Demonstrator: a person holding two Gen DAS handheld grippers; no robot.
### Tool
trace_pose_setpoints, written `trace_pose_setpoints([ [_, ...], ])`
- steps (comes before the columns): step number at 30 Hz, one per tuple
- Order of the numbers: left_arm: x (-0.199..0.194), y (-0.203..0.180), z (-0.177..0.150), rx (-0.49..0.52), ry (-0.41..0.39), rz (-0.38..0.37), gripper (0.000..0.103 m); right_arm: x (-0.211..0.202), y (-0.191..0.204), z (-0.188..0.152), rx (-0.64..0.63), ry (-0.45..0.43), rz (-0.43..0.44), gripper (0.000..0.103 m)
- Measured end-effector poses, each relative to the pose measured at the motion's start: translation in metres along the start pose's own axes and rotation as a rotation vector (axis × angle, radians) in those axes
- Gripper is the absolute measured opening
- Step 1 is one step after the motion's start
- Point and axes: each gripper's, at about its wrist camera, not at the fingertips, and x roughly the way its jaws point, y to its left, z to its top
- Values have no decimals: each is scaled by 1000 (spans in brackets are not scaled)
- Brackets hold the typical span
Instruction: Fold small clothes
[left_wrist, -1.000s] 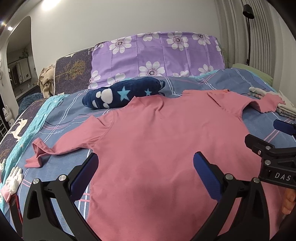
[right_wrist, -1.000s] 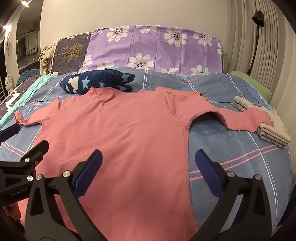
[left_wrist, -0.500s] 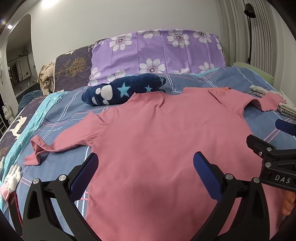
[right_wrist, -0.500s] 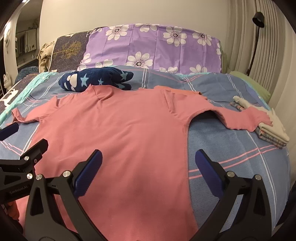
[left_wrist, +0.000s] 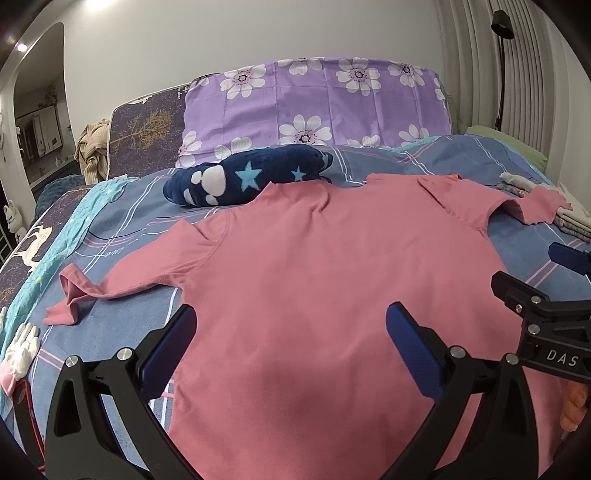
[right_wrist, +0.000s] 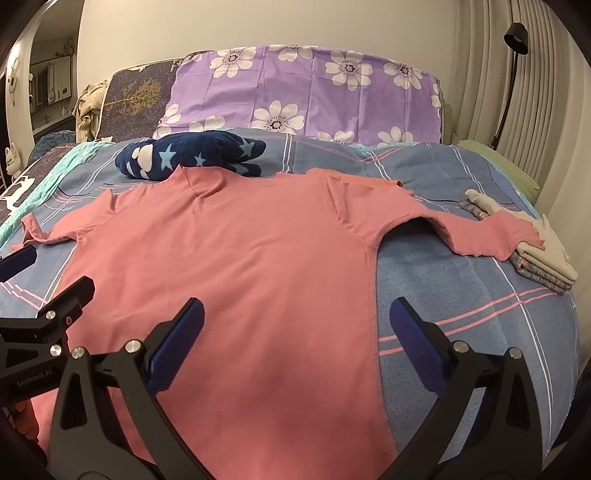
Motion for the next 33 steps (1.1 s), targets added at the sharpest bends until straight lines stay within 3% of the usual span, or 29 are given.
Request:
trace_pose_setpoints([
  [9,-1,6,-2,-33,-3,-37,102,3,1,0,-3,6,-4,101],
  [17,-7,17,0,-65,-11,-116,102,4,3,4,-23,-1,-20,101],
  [25,-4,37,0,-97,8,-121,102,5,3,12,-47,5,-38,101],
  [30,6,84,0,-257,42,-124,102,17,-4,22,-4,45,31,101],
  [33,12,124,-7,-370,53,-78,102,34,-5,19,2,100,55,101],
])
